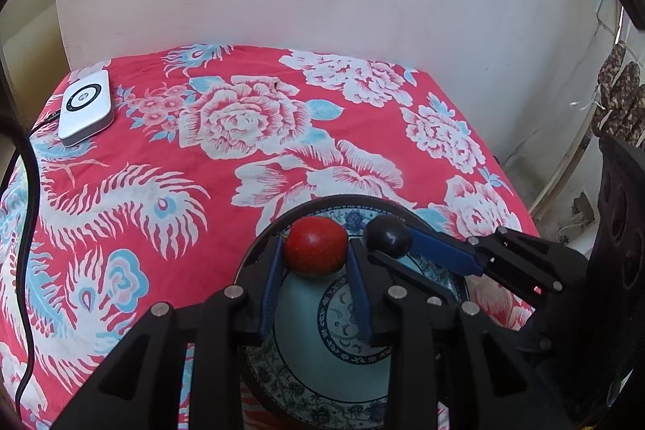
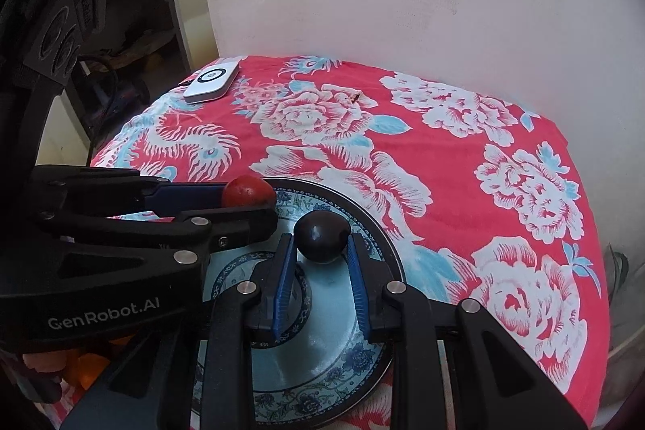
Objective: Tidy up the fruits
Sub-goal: 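Lower the apple onto the plate with the left tool while the right tool releases the plum there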
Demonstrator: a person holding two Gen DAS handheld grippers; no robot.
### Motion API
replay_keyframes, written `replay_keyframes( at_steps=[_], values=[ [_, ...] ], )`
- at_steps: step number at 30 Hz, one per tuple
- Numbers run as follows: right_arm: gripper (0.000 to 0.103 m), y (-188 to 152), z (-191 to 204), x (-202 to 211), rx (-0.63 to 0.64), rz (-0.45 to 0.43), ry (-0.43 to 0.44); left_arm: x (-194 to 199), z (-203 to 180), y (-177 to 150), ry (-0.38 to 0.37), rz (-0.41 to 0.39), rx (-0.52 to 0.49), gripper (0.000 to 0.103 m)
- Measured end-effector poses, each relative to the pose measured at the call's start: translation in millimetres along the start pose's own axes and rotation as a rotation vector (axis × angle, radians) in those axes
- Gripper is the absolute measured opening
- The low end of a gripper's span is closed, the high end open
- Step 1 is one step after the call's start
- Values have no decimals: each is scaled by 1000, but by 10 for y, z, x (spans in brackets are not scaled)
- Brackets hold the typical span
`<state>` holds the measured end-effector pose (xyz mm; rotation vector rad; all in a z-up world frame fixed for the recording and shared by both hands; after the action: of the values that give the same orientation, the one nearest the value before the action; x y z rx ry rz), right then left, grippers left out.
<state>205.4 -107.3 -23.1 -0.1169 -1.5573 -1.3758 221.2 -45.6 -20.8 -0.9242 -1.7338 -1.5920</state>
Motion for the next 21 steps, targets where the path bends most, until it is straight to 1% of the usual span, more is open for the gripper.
replay_keyframes(
  at_steps=[4, 10, 15, 17, 18, 19, 21],
  values=[
    [27, -2, -7, -40, -6, 17, 10, -35, -23, -8, 0, 3, -12, 33],
    [27, -2, -7, -50, -2, 18, 5, -45, -18, -7, -3, 1, -14, 33],
    [29, 4, 6, -51, 1, 20, 4, -32, -25, -10, 21, -3, -25, 33],
    [34, 6, 6, -44, -5, 18, 4, -15, -20, -11, 29, -5, -31, 33],
    [38, 8, 5, -38, -9, 16, 3, -5, -14, -10, 33, -7, -31, 33],
    [41, 8, 2, -27, -11, 14, 2, 8, -5, -12, 34, -7, -30, 36],
    [42, 4, 7, 5, -13, 11, 4, 47, 14, -9, 33, -14, -23, 41]
  ],
)
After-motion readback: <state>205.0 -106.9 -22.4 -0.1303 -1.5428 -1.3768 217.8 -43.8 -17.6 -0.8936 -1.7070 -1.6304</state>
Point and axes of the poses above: each gripper's, at about its wrist camera, not at the fingertips, and x roughly against the way its jaws point, z to its left, y to its top, the point moved 6 cm from there along -x, roughly the way its jaws point, and after that the axes turned 8 degrees about y, right-handed, at the moved point
